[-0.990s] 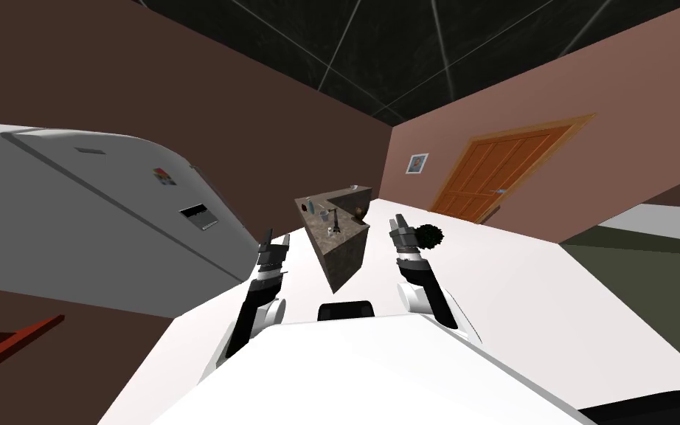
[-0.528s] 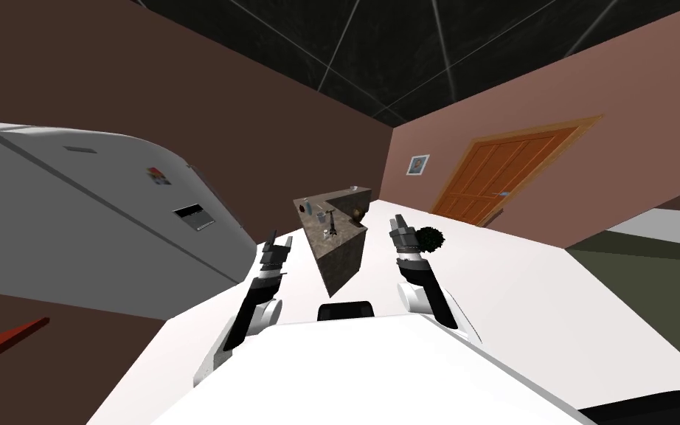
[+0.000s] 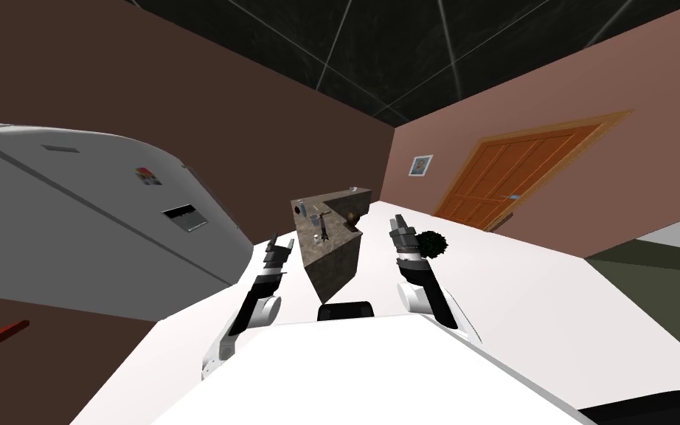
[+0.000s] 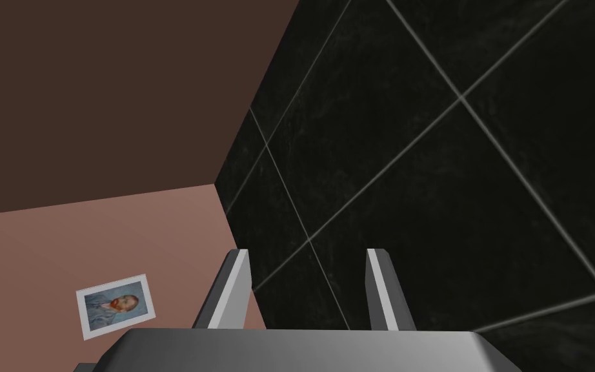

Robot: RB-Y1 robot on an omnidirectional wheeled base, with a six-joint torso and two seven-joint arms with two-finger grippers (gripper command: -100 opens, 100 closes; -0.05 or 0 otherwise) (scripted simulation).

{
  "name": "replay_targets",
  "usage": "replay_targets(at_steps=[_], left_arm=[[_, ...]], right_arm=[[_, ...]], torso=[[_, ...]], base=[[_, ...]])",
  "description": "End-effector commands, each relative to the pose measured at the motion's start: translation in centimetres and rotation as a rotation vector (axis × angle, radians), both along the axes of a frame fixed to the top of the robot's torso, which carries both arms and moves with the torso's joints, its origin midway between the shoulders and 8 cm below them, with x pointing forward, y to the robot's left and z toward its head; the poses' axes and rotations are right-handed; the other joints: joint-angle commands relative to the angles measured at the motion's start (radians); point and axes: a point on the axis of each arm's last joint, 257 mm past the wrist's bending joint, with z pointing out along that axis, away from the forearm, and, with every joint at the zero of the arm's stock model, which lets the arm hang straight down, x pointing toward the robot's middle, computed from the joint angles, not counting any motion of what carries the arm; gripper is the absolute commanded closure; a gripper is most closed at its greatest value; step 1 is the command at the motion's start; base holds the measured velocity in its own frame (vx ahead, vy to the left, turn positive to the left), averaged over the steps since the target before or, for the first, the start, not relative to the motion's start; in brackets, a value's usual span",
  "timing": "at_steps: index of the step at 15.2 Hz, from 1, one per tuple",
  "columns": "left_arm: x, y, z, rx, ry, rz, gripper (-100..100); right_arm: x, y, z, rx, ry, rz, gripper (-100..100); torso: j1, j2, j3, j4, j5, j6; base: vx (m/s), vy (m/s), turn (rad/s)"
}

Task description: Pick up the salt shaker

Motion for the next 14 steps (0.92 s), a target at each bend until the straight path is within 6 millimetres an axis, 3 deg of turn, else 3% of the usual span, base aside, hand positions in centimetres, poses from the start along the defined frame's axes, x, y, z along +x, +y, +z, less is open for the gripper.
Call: replay_targets(at_steps=[1, 8, 14], left_arm=[[0.4, 0.7, -0.9, -0.036, 0.019, -0.004, -100], [2.3, 4.2, -5.6, -0.257, 0.096, 0.004, -100], [2.9, 5.9, -8.1, -0.386, 0.124, 0.022, -100]], right_arm=[[0.0, 0.0, 0.0, 0.0, 0.0, 0.0, 0], [0.0, 0.0, 0.0, 0.0, 0.0, 0.0, 0], [0.0, 0.0, 0.0, 0.0, 0.0, 0.0, 0]], torso=[[0.0, 0.0, 0.0, 0.0, 0.0, 0.0], [0.001, -0.001, -0.001, 0.0, 0.0, 0.0], [0.004, 0.002, 0.001, 0.0, 0.001, 0.0]], base=[[0.108, -0.178, 0.035], [0.122, -0.172, 0.053], [0.077, -0.124, 0.047]])
